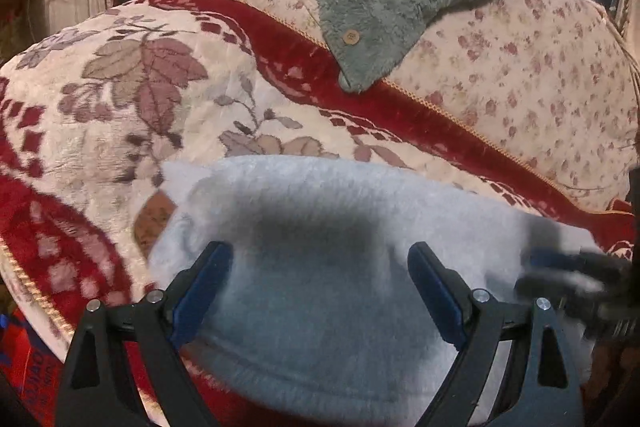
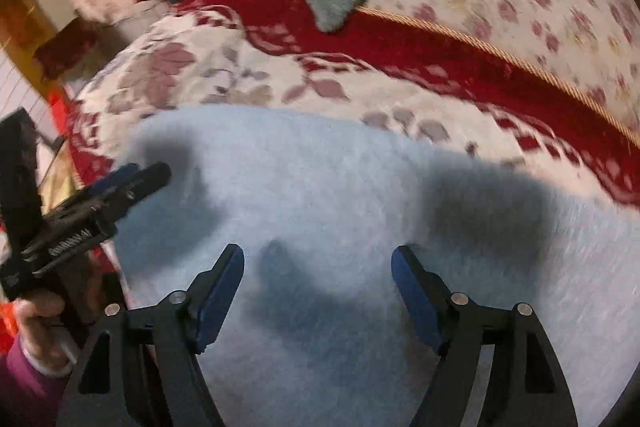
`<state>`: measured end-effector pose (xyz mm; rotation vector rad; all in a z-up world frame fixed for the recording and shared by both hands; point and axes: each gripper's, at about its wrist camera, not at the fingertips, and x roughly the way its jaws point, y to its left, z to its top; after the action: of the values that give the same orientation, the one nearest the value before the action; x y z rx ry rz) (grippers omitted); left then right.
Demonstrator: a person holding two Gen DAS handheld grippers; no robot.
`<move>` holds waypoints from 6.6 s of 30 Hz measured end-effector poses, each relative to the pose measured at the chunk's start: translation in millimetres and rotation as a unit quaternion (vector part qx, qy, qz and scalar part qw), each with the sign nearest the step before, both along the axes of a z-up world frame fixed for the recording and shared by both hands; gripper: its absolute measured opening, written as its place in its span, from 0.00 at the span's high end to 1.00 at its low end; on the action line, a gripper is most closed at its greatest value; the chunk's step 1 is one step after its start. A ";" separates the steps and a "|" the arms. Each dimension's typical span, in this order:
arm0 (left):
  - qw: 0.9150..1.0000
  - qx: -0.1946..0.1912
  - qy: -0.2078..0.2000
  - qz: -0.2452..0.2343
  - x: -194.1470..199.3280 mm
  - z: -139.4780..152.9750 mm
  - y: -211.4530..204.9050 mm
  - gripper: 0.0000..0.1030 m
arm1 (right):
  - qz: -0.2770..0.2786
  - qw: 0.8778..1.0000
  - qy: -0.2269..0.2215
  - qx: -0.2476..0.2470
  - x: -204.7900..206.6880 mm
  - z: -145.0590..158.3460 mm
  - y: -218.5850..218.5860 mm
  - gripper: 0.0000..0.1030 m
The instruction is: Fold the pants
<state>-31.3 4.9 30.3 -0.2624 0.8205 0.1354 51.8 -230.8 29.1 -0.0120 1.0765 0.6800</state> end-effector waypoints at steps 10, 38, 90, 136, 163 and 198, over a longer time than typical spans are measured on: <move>0.997 -0.060 -0.002 0.046 -68.2 16.7 46.2 0.12 | 0.163 0.985 0.007 0.061 46.4 30.2 69.8 0.16; 0.986 -0.156 0.022 0.045 -27.2 -44.5 54.5 0.02 | 0.369 0.918 0.141 0.023 113.8 -48.8 209.1 0.12; 0.983 -0.011 -0.160 -0.093 -30.4 96.0 -58.6 0.75 | 0.294 0.948 -0.083 0.086 53.3 111.5 74.8 0.32; 0.988 -0.084 -0.103 -0.074 -15.9 21.4 19.4 0.76 | 0.399 0.917 -0.006 -0.008 108.4 -7.5 138.4 0.10; 0.986 -0.150 -0.065 -0.039 0.3 -23.8 51.0 0.69 | 0.480 0.876 -0.022 -0.053 65.0 4.6 190.3 0.65; 0.942 0.106 -0.129 -0.289 -34.3 17.3 -263.7 0.72 | 0.175 0.982 -0.035 -0.055 41.2 2.1 -113.5 0.47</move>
<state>-65.6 -258.8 47.5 0.1696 0.5859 -0.3565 93.1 -344.3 31.2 -0.3250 1.0539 0.9266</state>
